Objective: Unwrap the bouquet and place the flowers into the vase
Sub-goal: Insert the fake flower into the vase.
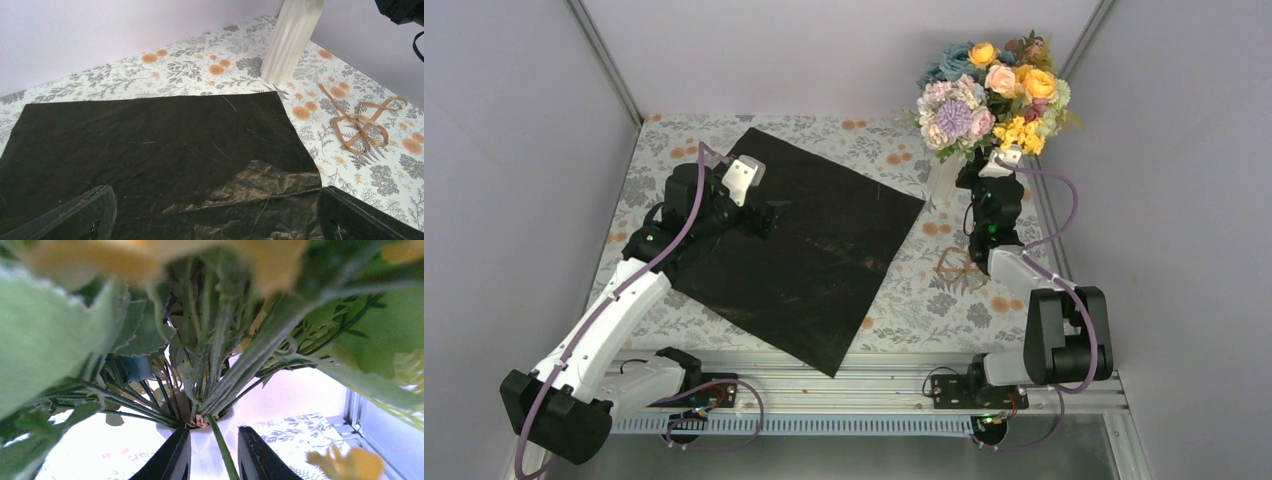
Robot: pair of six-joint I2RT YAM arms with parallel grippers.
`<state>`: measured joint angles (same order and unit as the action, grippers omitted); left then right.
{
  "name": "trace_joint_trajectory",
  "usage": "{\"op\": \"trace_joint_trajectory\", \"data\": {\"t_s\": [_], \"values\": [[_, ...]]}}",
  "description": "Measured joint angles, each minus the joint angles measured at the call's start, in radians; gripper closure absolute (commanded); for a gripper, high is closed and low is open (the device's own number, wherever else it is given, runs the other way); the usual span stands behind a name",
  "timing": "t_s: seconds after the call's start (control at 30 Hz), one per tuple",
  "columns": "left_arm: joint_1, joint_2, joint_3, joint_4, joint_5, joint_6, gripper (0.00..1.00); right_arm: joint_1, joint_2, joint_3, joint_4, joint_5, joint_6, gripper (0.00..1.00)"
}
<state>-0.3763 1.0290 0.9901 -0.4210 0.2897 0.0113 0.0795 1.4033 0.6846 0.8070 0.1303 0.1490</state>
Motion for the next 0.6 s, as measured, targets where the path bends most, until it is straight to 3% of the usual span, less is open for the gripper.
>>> {"op": "trace_joint_trajectory", "data": {"t_s": [0.6], "values": [[0.002, -0.004, -0.005, 0.002, 0.004, 0.0, 0.0, 0.005, -0.172, -0.08, -0.22, -0.004, 0.104, 0.51]]}}
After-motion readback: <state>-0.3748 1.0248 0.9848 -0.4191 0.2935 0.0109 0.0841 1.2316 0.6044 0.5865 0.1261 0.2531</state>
